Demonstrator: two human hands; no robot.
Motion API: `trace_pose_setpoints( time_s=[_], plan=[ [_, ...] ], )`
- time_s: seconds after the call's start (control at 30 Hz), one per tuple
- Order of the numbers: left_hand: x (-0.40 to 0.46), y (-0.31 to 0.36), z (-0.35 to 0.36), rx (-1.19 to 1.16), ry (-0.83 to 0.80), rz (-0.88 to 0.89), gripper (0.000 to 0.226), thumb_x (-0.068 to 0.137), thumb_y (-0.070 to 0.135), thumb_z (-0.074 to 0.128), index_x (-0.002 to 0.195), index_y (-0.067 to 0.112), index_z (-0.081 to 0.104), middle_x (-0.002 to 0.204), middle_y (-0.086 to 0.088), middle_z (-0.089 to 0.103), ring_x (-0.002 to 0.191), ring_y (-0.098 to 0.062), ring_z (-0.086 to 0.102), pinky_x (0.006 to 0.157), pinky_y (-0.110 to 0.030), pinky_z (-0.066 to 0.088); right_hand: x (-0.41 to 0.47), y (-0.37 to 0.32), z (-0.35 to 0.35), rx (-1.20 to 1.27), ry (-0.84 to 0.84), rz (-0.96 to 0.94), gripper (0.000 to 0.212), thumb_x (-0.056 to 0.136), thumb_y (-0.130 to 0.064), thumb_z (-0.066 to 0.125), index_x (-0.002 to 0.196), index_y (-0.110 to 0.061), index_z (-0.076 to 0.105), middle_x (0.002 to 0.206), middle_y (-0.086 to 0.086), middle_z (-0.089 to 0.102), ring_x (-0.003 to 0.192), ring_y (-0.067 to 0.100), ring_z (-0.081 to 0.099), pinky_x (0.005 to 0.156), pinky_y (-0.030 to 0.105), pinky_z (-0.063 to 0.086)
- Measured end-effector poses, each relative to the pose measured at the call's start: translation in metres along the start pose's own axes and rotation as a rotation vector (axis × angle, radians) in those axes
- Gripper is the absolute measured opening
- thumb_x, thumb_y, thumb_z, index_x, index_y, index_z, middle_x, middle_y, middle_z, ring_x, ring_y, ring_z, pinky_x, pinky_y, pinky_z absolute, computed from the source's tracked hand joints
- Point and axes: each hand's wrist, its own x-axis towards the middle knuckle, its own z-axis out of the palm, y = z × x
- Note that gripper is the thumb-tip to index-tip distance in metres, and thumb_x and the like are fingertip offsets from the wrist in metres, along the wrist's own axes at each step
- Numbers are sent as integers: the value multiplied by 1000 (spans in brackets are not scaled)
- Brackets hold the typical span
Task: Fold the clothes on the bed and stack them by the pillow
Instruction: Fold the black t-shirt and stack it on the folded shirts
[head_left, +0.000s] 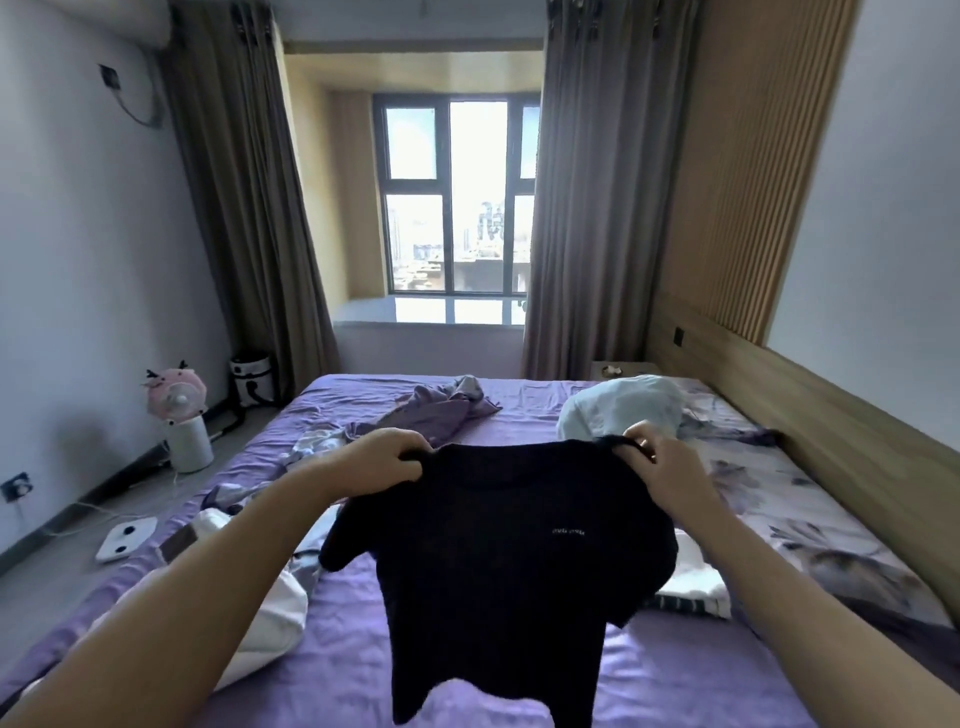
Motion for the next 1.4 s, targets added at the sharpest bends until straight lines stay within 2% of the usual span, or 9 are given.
trace_pose_setpoints(
  time_s=[0.13, 0.23, 0.4, 0.5, 0.6, 0.77, 0.93, 1.1, 1.4],
  plan=[
    [-24, -3, 25, 22, 149, 21, 8, 84, 22, 70, 84, 15, 66, 72, 10, 54, 76, -12, 51, 65, -16, 33, -29, 12, -1, -27, 48, -102, 14, 91, -21, 58, 95, -13, 69, 91, 3, 67, 82, 16, 57, 70, 21, 32],
    [-43, 1, 48, -26, 200, -52, 29, 81, 31, 72, 67, 28, 47, 70, 6, 52, 71, -16, 50, 67, -28, 37, -51, 19, 1, -28, 56, -123, 16, 92, -22, 56, 98, -15, 69, 94, 5, 67, 90, 24, 62, 79, 33, 43],
    [-72, 17, 89, -70, 309, -123, 27, 83, 34, 70, 86, 10, 57, 79, -7, 61, 75, -20, 55, 71, -27, 38, -92, 36, 6, -67, 9, -127, 18, 93, -29, 52, 97, -16, 64, 85, 11, 70, 81, 33, 65, 72, 42, 48],
    [-91, 21, 98, -88, 288, -89, 25, 82, 31, 71, 90, 9, 64, 73, 1, 61, 70, -2, 54, 67, -11, 37, -109, 47, 2, -119, -48, -119, 22, 93, -31, 51, 100, -14, 62, 84, 15, 69, 80, 37, 65, 70, 44, 47],
    [-99, 26, 88, -80, 193, -75, 22, 81, 32, 71, 86, 11, 66, 78, 7, 60, 72, 8, 53, 65, -9, 36, -112, 52, -8, -107, -85, -118, 20, 92, -30, 55, 99, -14, 64, 84, 12, 69, 80, 34, 64, 71, 42, 46],
    [-78, 7, 83, -27, -4, -56, 15, 88, 21, 67, 101, 14, 68, 91, 3, 66, 89, -5, 54, 76, -14, 38, -99, 65, 5, -70, -136, -191, 20, 87, -33, 61, 90, -14, 67, 77, 0, 67, 73, 20, 62, 69, 29, 42],
    [-30, -38, 132, 8, -72, -87, 21, 92, 6, 57, 108, 13, 68, 103, 6, 64, 98, -6, 56, 85, -16, 37, -83, 101, 61, -237, -248, -110, 26, 88, -37, 60, 93, -13, 66, 77, 10, 69, 75, 29, 65, 65, 36, 46],
    [32, -105, 216, 67, -81, -273, 15, 90, 24, 61, 99, 12, 60, 102, -8, 66, 96, -26, 61, 83, -36, 46, -58, 167, 146, -469, -336, -80, 33, 90, -47, 51, 94, -16, 60, 75, 7, 69, 74, 31, 68, 58, 38, 52],
    [139, -201, 366, 165, -96, -376, 10, 97, 15, 43, 93, 10, 50, 99, -6, 58, 85, -24, 54, 65, -34, 39, -18, 272, 293, -655, -440, 21, 34, 96, -50, 35, 99, -21, 53, 91, -3, 69, 84, 24, 67, 61, 31, 43]
  ],
)
